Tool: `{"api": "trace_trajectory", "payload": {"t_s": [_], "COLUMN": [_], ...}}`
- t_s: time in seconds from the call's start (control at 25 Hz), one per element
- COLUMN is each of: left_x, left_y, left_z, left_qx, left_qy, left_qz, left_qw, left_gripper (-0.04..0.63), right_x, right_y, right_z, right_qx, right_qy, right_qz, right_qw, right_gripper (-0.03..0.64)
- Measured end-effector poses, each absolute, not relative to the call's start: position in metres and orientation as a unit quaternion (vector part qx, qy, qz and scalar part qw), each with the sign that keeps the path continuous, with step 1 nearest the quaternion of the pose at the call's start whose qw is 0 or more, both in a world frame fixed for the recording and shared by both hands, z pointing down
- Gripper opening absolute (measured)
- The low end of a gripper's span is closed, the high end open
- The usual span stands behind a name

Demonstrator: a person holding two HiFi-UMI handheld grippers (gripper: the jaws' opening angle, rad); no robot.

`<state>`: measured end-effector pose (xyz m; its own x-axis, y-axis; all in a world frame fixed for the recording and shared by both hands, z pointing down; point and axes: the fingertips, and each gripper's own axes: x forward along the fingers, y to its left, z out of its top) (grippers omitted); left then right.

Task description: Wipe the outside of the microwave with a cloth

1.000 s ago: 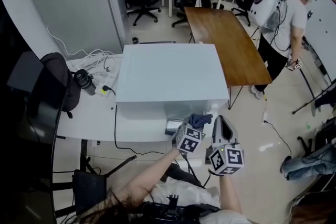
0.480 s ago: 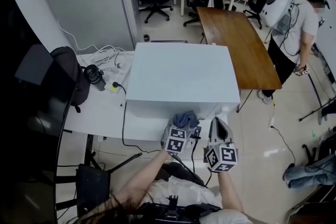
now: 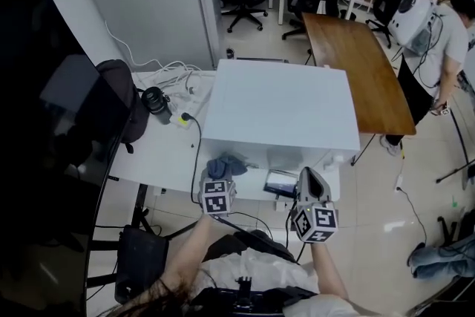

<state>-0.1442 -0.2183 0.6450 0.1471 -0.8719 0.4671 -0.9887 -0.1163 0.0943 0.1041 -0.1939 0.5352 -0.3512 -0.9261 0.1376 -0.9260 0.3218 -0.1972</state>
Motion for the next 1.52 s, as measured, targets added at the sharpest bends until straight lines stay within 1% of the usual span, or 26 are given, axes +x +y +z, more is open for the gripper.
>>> {"api": "trace_trajectory", "payload": {"t_s": [0.16,0.4,0.8,0.96,1.08,1.16,1.36,1.52], "left_x": [-0.184,-0.185,-0.126,-0.103,-0.087,-0.079,-0.079,-0.077], "left_y": [-0.215,-0.209,-0.167,-0.124,-0.087,-0.063,-0.023,0.004], "left_z": [0.642,0.634,0.555,0.521,0.504,0.499,0.492,0.489], "left_qx": [0.684,0.698,0.781,0.805,0.813,0.809,0.774,0.751], "left_qy": [-0.687,-0.679,-0.606,-0.576,-0.563,-0.566,-0.619,-0.644], "left_qz": [0.132,0.107,0.029,0.002,-0.019,-0.032,-0.04,-0.046], "left_qw": [0.207,0.2,0.152,0.142,0.147,0.152,0.131,0.138], "left_gripper": [0.057,0.057,0.057,0.057,0.057,0.057,0.056,0.055], "right_x": [0.095,0.093,0.099,0.098,0.103,0.109,0.12,0.123], "right_y": [-0.193,-0.186,-0.144,-0.12,-0.102,-0.087,-0.058,-0.035], "right_z": [0.534,0.526,0.501,0.483,0.471,0.465,0.458,0.452], "right_qx": [-0.566,-0.578,-0.61,-0.604,-0.596,-0.592,-0.568,-0.544], "right_qy": [0.815,0.807,0.784,0.79,0.796,0.799,0.816,0.832], "right_qz": [-0.122,-0.121,-0.107,-0.095,-0.085,-0.085,-0.085,-0.08], "right_qw": [0.002,0.011,0.044,0.052,0.057,0.062,0.07,0.069], "right_gripper": [0.018,0.018,0.018,0.018,0.018,0.018,0.018,0.017]}}
